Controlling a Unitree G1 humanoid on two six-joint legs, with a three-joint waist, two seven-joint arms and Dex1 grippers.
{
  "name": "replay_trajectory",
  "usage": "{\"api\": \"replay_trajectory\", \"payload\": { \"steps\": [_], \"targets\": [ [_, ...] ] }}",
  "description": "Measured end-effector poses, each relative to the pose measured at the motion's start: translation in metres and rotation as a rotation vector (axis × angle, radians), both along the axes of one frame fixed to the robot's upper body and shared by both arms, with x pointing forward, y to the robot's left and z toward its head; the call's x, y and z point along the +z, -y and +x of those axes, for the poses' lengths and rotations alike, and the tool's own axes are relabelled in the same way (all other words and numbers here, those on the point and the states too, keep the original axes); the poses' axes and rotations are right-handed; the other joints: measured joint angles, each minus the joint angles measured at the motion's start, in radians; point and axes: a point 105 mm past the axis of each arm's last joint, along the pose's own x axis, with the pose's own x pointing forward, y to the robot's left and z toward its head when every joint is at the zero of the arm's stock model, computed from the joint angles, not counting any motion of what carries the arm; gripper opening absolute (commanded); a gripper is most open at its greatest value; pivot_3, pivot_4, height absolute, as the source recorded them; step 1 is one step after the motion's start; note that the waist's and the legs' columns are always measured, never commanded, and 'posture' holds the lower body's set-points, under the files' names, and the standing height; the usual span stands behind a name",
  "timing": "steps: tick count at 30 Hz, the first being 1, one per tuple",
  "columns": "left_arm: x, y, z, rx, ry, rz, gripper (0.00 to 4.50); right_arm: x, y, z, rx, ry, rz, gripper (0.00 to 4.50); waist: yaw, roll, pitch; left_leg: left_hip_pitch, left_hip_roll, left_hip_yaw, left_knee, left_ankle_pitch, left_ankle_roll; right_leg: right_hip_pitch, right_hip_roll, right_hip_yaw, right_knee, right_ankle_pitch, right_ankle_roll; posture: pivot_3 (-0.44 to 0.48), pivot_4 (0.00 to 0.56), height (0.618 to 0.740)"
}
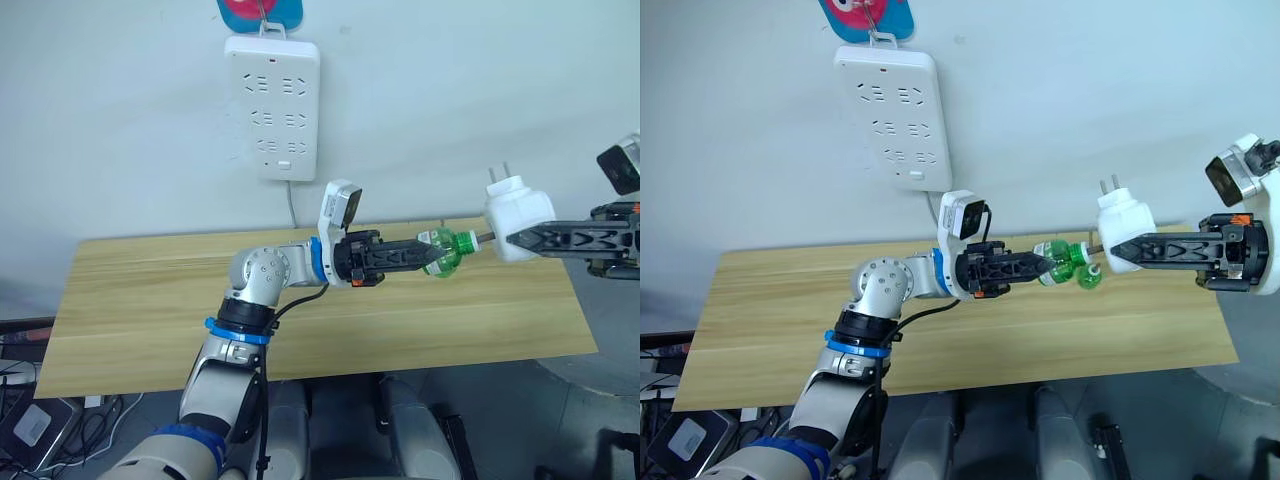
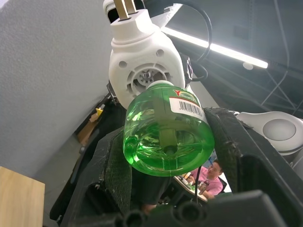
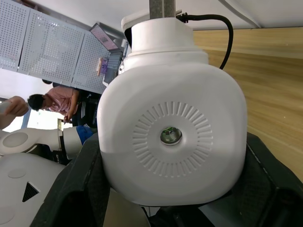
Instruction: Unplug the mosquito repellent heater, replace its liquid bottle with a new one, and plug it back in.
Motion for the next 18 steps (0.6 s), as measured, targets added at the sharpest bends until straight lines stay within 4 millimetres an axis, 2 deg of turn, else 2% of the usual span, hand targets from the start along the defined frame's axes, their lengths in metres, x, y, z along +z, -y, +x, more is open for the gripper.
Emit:
{"api": "replay_trajectory", "payload": {
  "steps": [18],
  "targets": [
    [0.0033,0.0017,0.0027,0.004,0.009,-0.025,2.31,0.0035,-0.0075,-0.0026,0.049,0.029,0.018,2.99,0.0,0.0,0.0,0.0,0.0,0.0,0.0,0.0,0.0,0.0,0.0,0.0,0.0,0.0,0.0,0.129,0.341,0.74]
  ]
}}
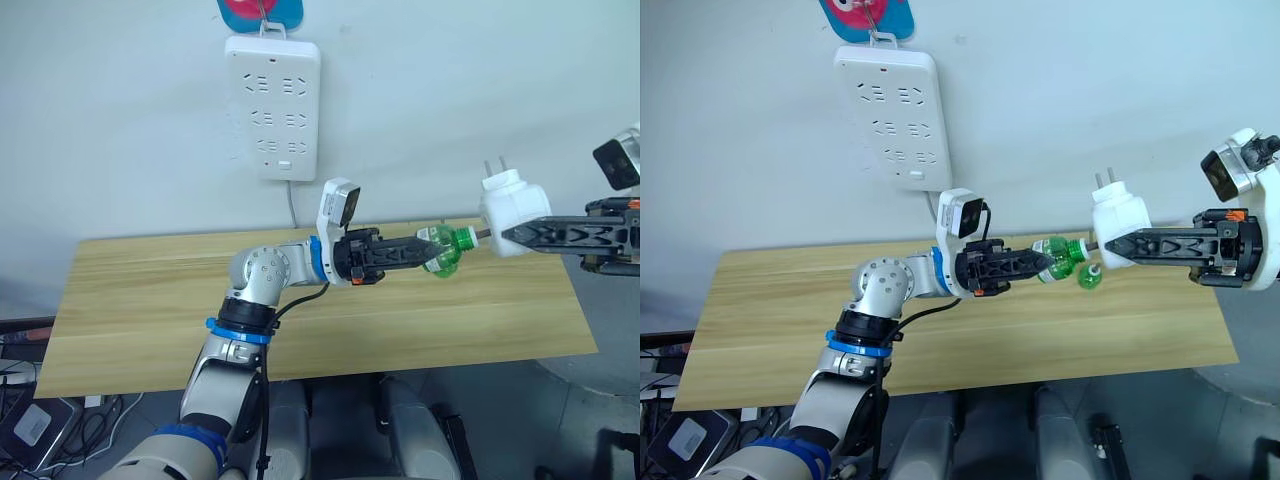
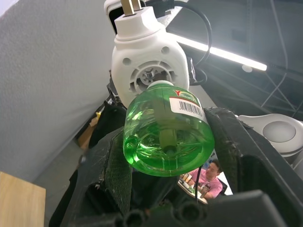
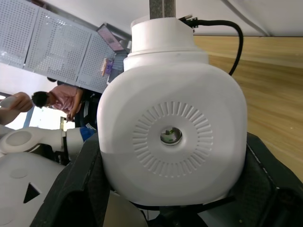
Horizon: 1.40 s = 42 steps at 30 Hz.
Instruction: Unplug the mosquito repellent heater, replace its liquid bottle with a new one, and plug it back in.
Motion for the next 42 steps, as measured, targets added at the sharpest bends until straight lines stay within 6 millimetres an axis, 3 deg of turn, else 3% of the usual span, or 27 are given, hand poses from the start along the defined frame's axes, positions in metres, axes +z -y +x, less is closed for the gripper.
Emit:
{"api": "replay_trajectory", "payload": {
  "steps": [39,42],
  "targets": [
    [-0.007,-0.002,-0.002,-0.005,-0.005,-0.003,2.31,-0.007,-0.023,0.002,0.015,0.098,-0.142,2.99,0.0,0.0,0.0,0.0,0.0,0.0,0.0,0.0,0.0,0.0,0.0,0.0,0.0,0.0,0.0,0.134,0.32,0.74],
    [-0.005,0.0,-0.003,-0.01,-0.004,-0.007,2.31,-0.009,-0.025,0.0,0.031,0.088,-0.143,3.98,0.0,0.0,0.0,0.0,0.0,0.0,0.0,0.0,0.0,0.0,0.0,0.0,0.0,0.0,0.0,0.133,0.318,0.74]
  ]
}}
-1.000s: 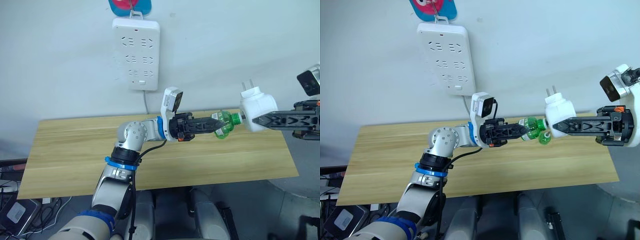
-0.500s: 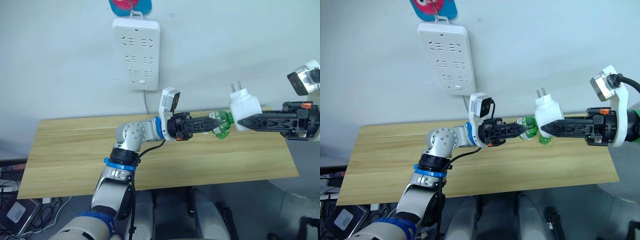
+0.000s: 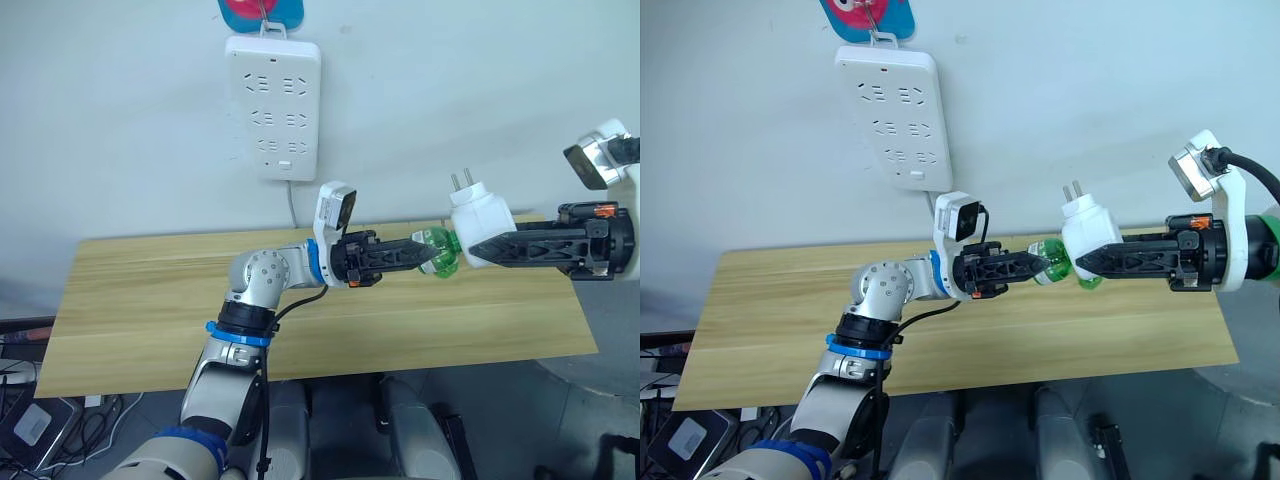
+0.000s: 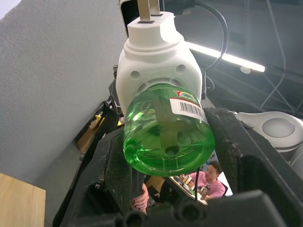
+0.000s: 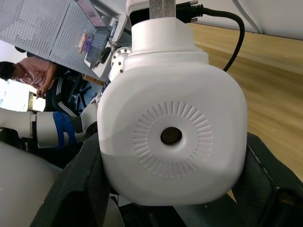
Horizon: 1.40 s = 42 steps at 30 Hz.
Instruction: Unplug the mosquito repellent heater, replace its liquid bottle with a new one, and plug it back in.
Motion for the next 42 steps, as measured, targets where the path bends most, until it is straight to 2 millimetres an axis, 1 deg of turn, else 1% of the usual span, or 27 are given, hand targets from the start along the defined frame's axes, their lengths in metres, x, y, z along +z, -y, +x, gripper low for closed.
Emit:
{"api": "replay_trajectory", "payload": {
  "steps": [1,2,4,13,15,20,23,24,25,26,29,32,34,35,36,38,42],
  "targets": [
    [0.002,0.004,-0.001,-0.004,0.004,-0.003,2.31,-0.004,-0.004,-0.003,0.028,-0.015,-0.003,4.34,0.0,0.0,0.0,0.0,0.0,0.0,0.0,0.0,0.0,0.0,0.0,0.0,0.0,0.0,0.0,0.133,0.318,0.74],
    [0.002,0.008,-0.003,-0.013,0.006,0.001,2.31,-0.006,-0.007,-0.005,0.045,-0.023,-0.007,4.43,0.0,0.0,0.0,0.0,0.0,0.0,0.0,0.0,0.0,0.0,0.0,0.0,0.0,0.0,0.0,0.132,0.319,0.74],
    [0.002,0.011,-0.004,-0.02,0.008,0.002,2.31,-0.008,-0.008,-0.007,0.057,-0.03,-0.014,4.43,0.0,0.0,0.0,0.0,0.0,0.0,0.0,0.0,0.0,0.0,0.0,0.0,0.0,0.0,0.0,0.131,0.319,0.74],
    [0.007,0.011,-0.001,-0.005,0.018,-0.001,2.31,-0.02,-0.009,-0.017,0.082,-0.068,-0.021,4.43,0.0,0.0,0.0,0.0,0.0,0.0,0.0,0.0,0.0,0.0,0.0,0.0,0.0,0.0,0.0,0.125,0.324,0.74],
    [0.007,0.01,0.001,0.003,0.017,-0.007,2.31,-0.023,-0.009,-0.023,0.099,-0.085,-0.037,4.43,0.0,0.0,0.0,0.0,0.0,0.0,0.0,0.0,0.0,0.0,0.0,0.0,0.0,0.0,0.0,0.123,0.325,0.74],
    [0.01,0.01,0.004,0.005,0.018,-0.009,2.31,-0.03,-0.004,-0.047,0.152,-0.171,-0.076,4.43,0.0,0.0,0.0,0.0,0.0,0.0,0.0,0.0,0.0,0.0,0.0,0.0,0.0,0.0,0.0,0.122,0.326,0.74],
    [0.01,0.009,0.005,0.007,0.02,-0.008,2.31,-0.036,0.003,-0.052,0.12,-0.205,-0.092,4.43,0.0,0.0,0.0,0.0,0.0,0.0,0.001,0.0,0.0,0.001,0.0,0.0,0.0,0.0,0.0,0.121,0.324,0.74],
    [0.009,0.009,0.005,0.008,0.02,-0.007,2.31,-0.037,0.007,-0.051,0.092,-0.212,-0.101,4.06,0.0,0.0,0.0,0.0,0.0,0.0,0.001,0.0,0.0,0.001,0.0,0.0,0.001,0.0,0.0,0.121,0.324,0.74],
    [0.009,0.008,0.006,0.009,0.021,-0.005,2.31,-0.037,0.013,-0.048,0.05,-0.207,-0.109,3.86,0.0,0.0,0.0,0.0,0.0,0.0,0.001,0.0,0.0,0.001,0.0,0.0,0.001,0.0,0.0,0.121,0.324,0.74],
    [0.009,0.007,0.006,0.011,0.022,-0.001,2.31,-0.035,0.019,-0.044,-0.004,-0.195,-0.115,3.55,0.0,-0.001,0.0,0.001,0.0,0.0,0.002,0.0,0.0,0.001,0.0,0.0,0.001,0.0,0.0,0.121,0.324,0.74],
    [0.007,0.004,0.007,0.016,0.02,0.01,2.31,-0.029,0.039,-0.035,-0.136,-0.165,-0.116,2.42,0.0,-0.001,0.0,0.001,0.0,0.0,0.002,0.0,0.0,0.001,0.0,0.0,0.002,0.0,0.0,0.112,0.322,0.74],
    [0.006,0.002,0.007,0.014,0.023,0.019,2.31,-0.024,0.054,-0.028,-0.218,-0.133,-0.124,1.41,-0.002,-0.001,-0.001,0.001,0.0,0.0,0.001,0.0,0.0,0.001,0.0,0.0,0.002,0.0,0.0,0.114,0.318,0.74],
    [0.005,-0.001,0.005,0.005,0.021,0.026,2.31,-0.021,0.063,-0.018,-0.275,-0.094,-0.133,0.66,-0.003,0.0,-0.001,0.002,0.0,0.001,0.001,0.0,0.0,0.001,0.0,0.001,0.001,0.0,0.0,0.117,0.317,0.74],
    [0.004,-0.003,0.004,0.004,0.022,0.032,2.31,-0.018,0.066,-0.012,-0.298,-0.061,-0.136,0.39,-0.006,-0.001,-0.001,0.002,0.0,0.001,0.001,0.0,0.0,0.001,0.0,0.001,0.001,0.0,0.0,0.123,0.311,0.74],
    [0.003,-0.004,0.003,0.001,0.022,0.038,2.31,-0.014,0.069,-0.003,-0.327,-0.01,-0.139,0.03,-0.008,0.0,-0.001,0.002,0.0,0.001,0.001,0.0,0.0,0.001,0.0,0.001,0.001,0.0,0.001,0.123,0.311,0.74],
    [0.002,-0.003,-0.001,-0.015,0.02,0.046,2.31,-0.01,0.073,0.011,-0.353,0.047,-0.127,0.03,-0.008,-0.001,-0.001,0.002,0.0,0.0,0.001,0.001,0.0,0.001,0.0,0.0,0.001,0.0,0.001,0.126,0.308,0.74],
    [0.004,-0.003,-0.006,-0.041,0.024,0.045,2.31,-0.008,0.067,0.04,-0.346,0.117,-0.058,0.03,-0.016,-0.001,-0.001,0.002,-0.001,0.001,0.001,0.001,0.0,0.001,0.0,0.001,0.001,0.001,0.001,0.14,0.3,0.74]
  ]
}}
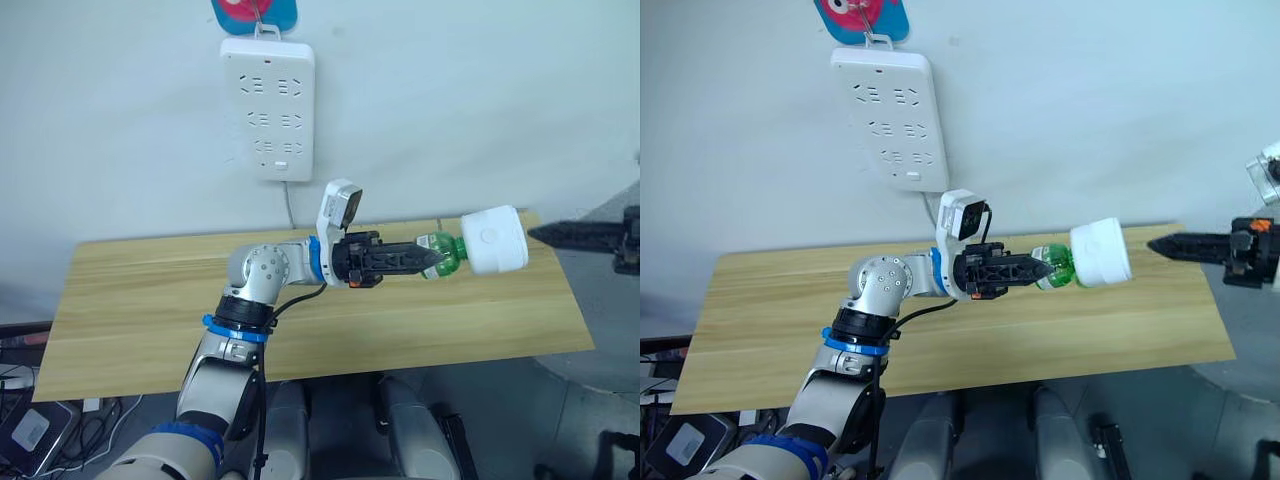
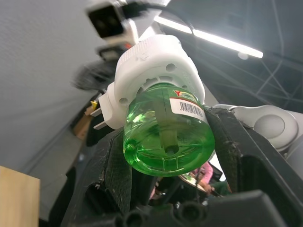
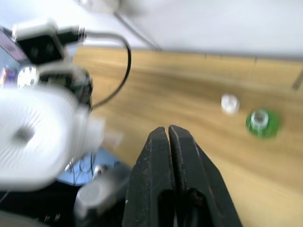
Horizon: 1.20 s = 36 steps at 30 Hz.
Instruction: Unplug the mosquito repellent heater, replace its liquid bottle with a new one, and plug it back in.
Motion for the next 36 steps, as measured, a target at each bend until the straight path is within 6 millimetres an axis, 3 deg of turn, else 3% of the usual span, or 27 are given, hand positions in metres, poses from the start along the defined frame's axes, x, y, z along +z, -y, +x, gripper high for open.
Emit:
{"api": "replay_trajectory", "payload": {
  "steps": [3,7,14,21,29,36],
  "targets": [
    [0.002,0.0,-0.002,-0.01,0.004,-0.005,2.31,-0.003,-0.013,0.014,0.045,-0.007,0.05,0.03,-0.002,0.0,0.0,0.0,0.0,0.0,-0.001,0.0,0.0,0.0,0.0,0.0,0.0,0.0,0.0,0.157,0.298,0.74],
    [0.002,0.0,-0.003,-0.017,-0.004,-0.001,2.31,-0.016,-0.03,0.013,0.12,-0.081,0.1,0.03,0.003,0.0,0.0,-0.001,0.0,-0.001,-0.001,0.0,0.0,-0.001,0.0,-0.001,0.0,0.003,-0.005,0.167,0.3,0.74],
    [0.004,-0.002,0.005,0.038,-0.004,-0.003,2.31,-0.028,-0.043,-0.032,0.254,-0.236,0.156,0.03,0.023,0.0,0.0,-0.002,-0.001,-0.002,-0.001,0.0,0.001,0.0,-0.002,-0.003,0.0,0.003,-0.005,0.155,0.306,0.74],
    [0.0,0.0,0.009,0.06,-0.01,-0.004,2.31,-0.018,-0.057,-0.062,0.367,-0.202,0.156,0.03,0.013,0.0,0.0,0.0,-0.001,-0.002,0.0,0.001,0.002,0.002,-0.001,-0.002,0.0,0.001,0.0,0.122,0.31,0.74],
    [-0.008,0.005,0.012,0.073,0.01,0.022,2.31,-0.003,-0.067,-0.076,0.463,-0.145,0.12,0.03,0.011,0.0,0.0,0.0,-0.001,-0.002,0.0,0.001,0.003,0.002,-0.001,-0.002,0.0,0.001,0.001,0.105,0.312,0.74],
    [-0.014,0.007,0.011,0.056,0.02,0.04,2.31,0.018,-0.076,-0.073,0.511,-0.04,0.105,0.03,0.009,0.0,0.0,0.0,-0.001,-0.001,0.0,0.001,0.003,0.001,-0.001,-0.001,0.0,0.001,0.001,0.099,0.317,0.74]
  ]
}}
